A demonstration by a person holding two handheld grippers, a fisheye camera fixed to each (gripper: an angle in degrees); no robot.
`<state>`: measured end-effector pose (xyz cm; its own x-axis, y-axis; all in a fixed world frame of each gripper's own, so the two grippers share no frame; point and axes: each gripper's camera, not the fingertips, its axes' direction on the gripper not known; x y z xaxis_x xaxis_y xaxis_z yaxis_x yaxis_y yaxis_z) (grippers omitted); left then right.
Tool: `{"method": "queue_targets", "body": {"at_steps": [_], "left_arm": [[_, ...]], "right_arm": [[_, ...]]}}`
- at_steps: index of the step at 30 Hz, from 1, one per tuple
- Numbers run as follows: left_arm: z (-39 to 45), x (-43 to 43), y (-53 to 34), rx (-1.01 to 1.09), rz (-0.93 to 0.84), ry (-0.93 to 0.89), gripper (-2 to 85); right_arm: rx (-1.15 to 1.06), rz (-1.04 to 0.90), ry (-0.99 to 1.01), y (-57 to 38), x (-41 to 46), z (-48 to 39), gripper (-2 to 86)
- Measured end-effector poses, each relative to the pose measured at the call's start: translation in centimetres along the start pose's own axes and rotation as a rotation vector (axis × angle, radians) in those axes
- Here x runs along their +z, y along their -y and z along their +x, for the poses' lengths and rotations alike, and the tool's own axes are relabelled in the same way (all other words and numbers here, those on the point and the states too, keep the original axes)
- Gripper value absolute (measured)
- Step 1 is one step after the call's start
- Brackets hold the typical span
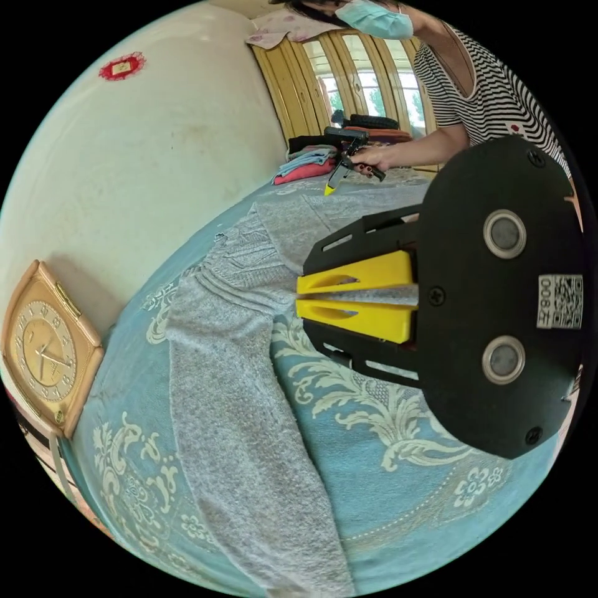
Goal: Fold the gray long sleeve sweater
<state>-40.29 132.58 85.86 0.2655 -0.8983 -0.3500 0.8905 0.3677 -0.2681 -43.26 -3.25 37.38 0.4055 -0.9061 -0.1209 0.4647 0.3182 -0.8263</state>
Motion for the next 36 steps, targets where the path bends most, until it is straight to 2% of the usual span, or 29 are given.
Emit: {"method": "queue_targets", "body": {"at_steps": [6, 11, 12, 14, 17, 20, 22, 25, 26, 27, 30, 33, 36], "left_arm": [[1.8, -0.4, 0.0, 0.001, -0.046, 0.153, 1.8], [3.9, -0.3, -0.7, -0.012, -0.027, 0.153, 2.3], [4.4, -0.5, -1.0, -0.020, -0.020, 0.135, 2.6], [5.2, -1.5, -1.6, -0.049, 0.014, 0.140, 3.1], [8.3, -3.9, -3.0, -0.040, 0.121, 0.196, 3.6], [14.2, -4.3, -3.7, 0.106, 0.163, 0.201, 2.7], [19.3, -1.6, -3.6, 0.275, 0.063, 0.213, 1.5], [21.9, 3.6, -3.8, 0.329, -0.134, 0.358, 0.7], [22.2, 3.5, -4.0, 0.340, -0.095, 0.344, 0.6], [22.6, 3.0, -4.1, 0.308, -0.075, 0.320, 0.4], [24.8, 1.4, -4.5, 0.299, -0.021, 0.276, 0.3], [29.0, 1.1, -4.0, 0.374, 0.036, 0.213, 0.2], [33.6, 3.3, -2.1, 0.467, 0.027, 0.146, 0.2]], "right_arm": [[-0.017, -0.051, -0.028, 1.4, 1.0, -0.1, 4.9], [-0.009, -0.035, -0.080, 1.2, -0.8, 1.0, 2.1], [0.004, -0.033, -0.031, 1.0, -1.0, 1.7, 1.8], [0.012, -0.026, 0.012, 0.8, -1.3, 2.1, 1.3], [-0.022, 0.007, -0.034, 0.8, -2.6, 0.8, 0.8], [-0.067, 0.083, -0.088, 1.0, -4.3, -1.3, 0.3], [-0.104, 0.142, -0.149, 1.9, -5.1, -3.2, 0.1], [-0.183, 0.124, -0.144, 4.0, -3.6, -4.7, 0.1], [-0.190, 0.089, -0.149, 4.5, -2.7, -4.6, 0.1], [-0.193, -0.031, -0.151, 5.5, -0.6, -4.3, 0.1], [-0.179, -0.004, -0.106, 5.6, -2.4, -3.9, 0.0], [-0.189, 0.121, -0.124, 6.1, -5.1, -4.2, 0.0], [-0.226, 0.104, -0.124, 9.1, -4.4, -4.6, 0.0]]}}
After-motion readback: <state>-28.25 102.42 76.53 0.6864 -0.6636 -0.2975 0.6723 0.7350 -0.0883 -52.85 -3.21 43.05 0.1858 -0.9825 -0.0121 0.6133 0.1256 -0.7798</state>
